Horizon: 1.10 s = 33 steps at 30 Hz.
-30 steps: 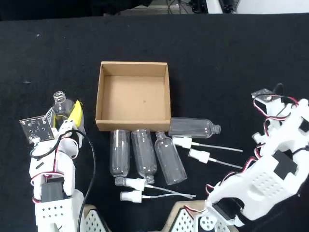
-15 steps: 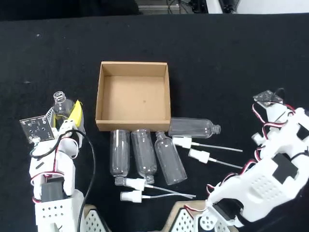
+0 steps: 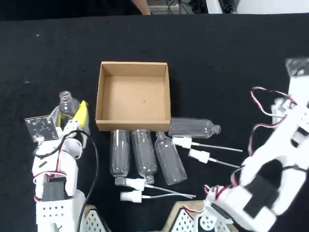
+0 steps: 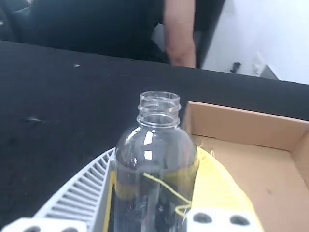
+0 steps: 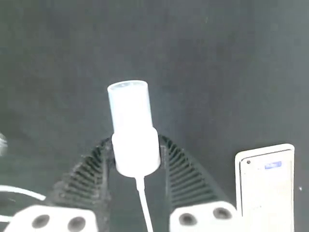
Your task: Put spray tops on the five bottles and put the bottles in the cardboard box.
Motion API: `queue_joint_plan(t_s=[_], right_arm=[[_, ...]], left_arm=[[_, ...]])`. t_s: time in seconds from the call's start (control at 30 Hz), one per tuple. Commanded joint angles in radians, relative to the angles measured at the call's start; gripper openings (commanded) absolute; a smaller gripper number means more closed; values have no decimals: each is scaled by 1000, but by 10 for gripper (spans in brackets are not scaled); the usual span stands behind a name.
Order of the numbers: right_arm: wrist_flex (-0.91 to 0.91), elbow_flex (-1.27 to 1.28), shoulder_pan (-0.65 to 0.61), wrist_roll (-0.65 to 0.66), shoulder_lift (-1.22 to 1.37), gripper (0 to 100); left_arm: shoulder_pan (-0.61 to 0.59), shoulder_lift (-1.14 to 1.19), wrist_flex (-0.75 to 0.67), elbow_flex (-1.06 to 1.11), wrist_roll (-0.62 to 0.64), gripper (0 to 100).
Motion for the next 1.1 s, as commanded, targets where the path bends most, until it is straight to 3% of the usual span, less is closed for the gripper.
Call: queue_joint_plan(t_s=[0.0, 0.23, 0.47, 0.73, 1.07], right_arm=[[157, -179, -150, -172, -173, 11], [318, -423, -511, -376, -285, 11], [230, -529, -787, -542, -285, 11], [81, -535, -959, -651, -292, 11], [-43, -547, -1091, -652, -306, 11]], left_arm=[[38, -23, -5, 19, 6, 30], [36, -25, -5, 19, 8, 30], [41, -21, 2, 19, 2, 30], [12, -17, -192, 19, -2, 30], [-120, -25, -221, 19, 5, 30]])
